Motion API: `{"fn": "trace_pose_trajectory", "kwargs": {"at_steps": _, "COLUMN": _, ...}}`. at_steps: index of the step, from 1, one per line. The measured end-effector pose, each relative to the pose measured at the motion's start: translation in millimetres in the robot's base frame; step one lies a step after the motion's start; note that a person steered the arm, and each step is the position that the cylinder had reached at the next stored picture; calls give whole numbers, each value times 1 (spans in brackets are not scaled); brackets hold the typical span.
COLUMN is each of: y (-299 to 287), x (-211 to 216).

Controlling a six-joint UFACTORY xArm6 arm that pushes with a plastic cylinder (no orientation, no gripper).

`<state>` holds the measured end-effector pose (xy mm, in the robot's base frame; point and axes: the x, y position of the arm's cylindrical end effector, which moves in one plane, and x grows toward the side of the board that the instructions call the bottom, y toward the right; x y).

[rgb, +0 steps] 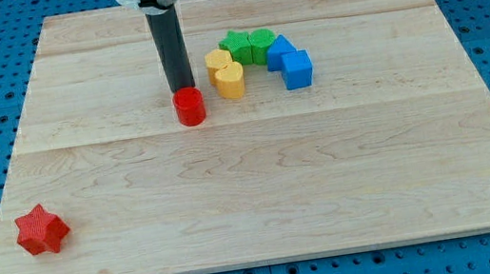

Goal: Slide the red circle towards bottom left

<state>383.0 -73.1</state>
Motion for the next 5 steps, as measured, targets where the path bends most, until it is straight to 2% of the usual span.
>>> {"fn": "trace_pose_trajectory", "kwargs": {"at_steps": 1, "y": 0, "x": 31}}
{"fn": "trace_pose_trajectory", "kwargs": {"at_steps": 2, "y": -17, "x": 34}}
{"fn": "trace_pose_trajectory", "kwargs": {"at_steps": 3, "y": 16, "x": 29}}
{"fn": "trace_pose_trajectory", "kwargs": {"at_steps": 4, "y": 78, "x": 22}}
{"fn": "trace_pose_trajectory", "kwargs": {"at_steps": 5, "y": 91, "x": 45}}
